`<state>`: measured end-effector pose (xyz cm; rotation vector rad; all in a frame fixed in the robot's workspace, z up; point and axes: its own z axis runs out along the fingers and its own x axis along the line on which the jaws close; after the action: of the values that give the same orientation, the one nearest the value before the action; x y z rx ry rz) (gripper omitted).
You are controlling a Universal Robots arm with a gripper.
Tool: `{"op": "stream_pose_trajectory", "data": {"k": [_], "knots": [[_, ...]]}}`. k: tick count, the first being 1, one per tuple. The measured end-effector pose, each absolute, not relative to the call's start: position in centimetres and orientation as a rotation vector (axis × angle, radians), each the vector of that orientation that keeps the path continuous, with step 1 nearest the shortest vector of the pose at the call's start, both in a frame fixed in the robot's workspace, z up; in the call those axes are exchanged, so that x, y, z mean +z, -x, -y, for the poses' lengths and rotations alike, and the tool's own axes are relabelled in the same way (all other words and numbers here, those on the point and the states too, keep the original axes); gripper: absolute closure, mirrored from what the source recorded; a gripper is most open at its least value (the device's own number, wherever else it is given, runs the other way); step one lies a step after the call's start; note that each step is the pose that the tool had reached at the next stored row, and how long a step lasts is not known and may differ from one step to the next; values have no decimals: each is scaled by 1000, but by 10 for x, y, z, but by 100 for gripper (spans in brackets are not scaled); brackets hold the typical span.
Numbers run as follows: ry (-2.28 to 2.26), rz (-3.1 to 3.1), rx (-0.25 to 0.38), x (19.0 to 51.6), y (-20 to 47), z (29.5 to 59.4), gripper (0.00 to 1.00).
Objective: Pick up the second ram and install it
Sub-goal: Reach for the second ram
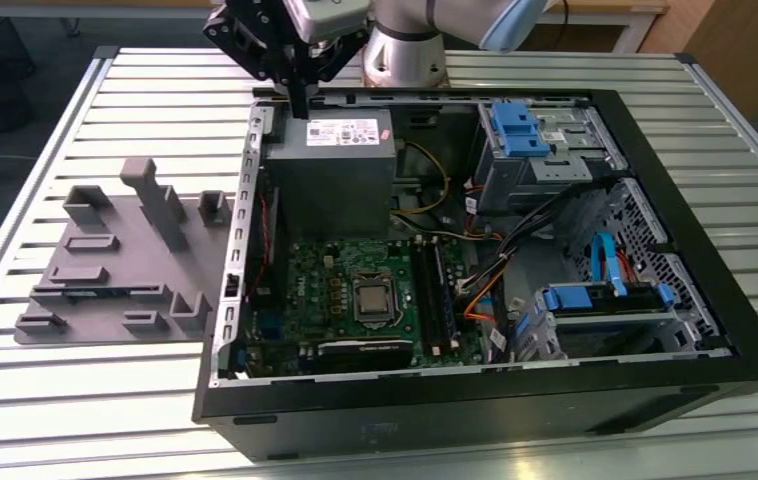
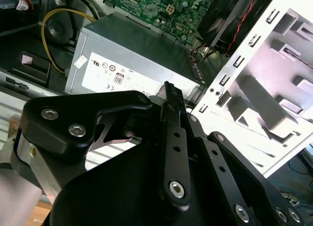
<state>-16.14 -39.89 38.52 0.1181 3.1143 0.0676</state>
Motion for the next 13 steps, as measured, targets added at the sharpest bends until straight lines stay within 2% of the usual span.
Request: {"op": "stream_pose_trajectory", "data": {"k": [13], "knots": [[-118, -3114, 68, 385, 165, 399, 89]]}}
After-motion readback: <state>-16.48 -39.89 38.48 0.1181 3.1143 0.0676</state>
